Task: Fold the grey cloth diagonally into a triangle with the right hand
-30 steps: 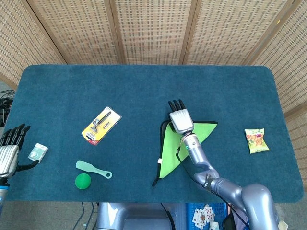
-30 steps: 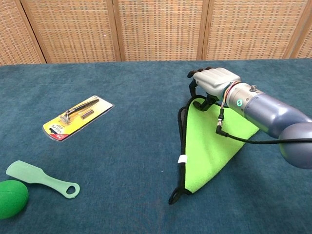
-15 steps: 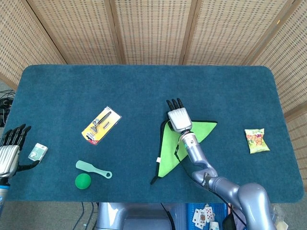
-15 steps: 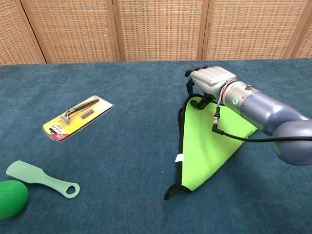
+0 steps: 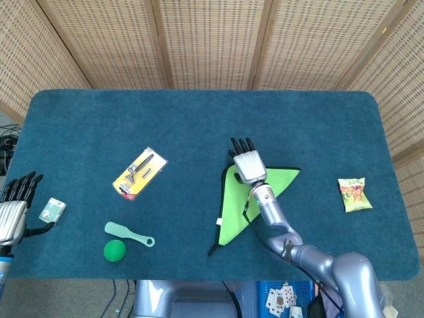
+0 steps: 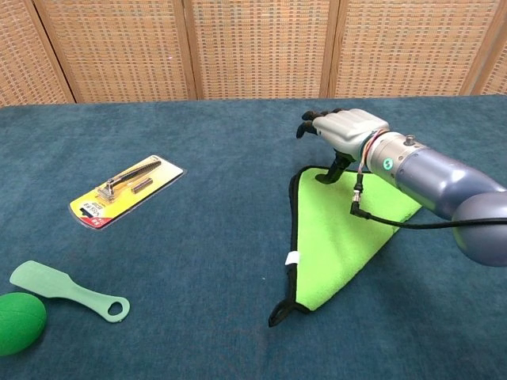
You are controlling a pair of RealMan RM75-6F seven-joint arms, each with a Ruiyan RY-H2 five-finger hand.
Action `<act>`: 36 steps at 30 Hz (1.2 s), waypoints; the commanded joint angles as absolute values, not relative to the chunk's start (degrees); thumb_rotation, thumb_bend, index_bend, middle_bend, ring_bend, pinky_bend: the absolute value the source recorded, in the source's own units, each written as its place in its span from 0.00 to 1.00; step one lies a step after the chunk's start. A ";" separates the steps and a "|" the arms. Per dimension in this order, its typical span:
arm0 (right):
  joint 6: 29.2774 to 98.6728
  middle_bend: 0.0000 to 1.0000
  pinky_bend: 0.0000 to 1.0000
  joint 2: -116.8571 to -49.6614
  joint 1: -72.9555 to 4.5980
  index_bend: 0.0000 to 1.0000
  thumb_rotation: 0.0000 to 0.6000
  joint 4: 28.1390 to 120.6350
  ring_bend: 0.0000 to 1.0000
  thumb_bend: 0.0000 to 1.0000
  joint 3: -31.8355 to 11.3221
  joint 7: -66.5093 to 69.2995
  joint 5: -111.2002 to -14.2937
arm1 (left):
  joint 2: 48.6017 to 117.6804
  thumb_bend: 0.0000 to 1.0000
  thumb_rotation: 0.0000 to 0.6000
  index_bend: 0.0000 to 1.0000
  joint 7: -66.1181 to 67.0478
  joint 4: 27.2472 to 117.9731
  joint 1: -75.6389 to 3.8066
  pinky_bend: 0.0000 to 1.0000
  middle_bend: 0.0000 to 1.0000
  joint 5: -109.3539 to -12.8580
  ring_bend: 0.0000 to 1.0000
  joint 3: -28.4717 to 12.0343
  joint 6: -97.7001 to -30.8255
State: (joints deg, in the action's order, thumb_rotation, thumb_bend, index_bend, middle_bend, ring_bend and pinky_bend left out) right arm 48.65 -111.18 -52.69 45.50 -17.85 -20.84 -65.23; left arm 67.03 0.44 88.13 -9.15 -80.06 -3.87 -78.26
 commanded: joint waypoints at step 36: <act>85.41 0.00 0.00 -73.61 -14.31 0.06 1.00 86.95 0.00 0.14 3.98 -11.69 -80.25 | 67.87 0.06 1.00 0.00 3.56 88.93 -8.38 0.00 0.00 -82.86 0.00 -2.39 -80.53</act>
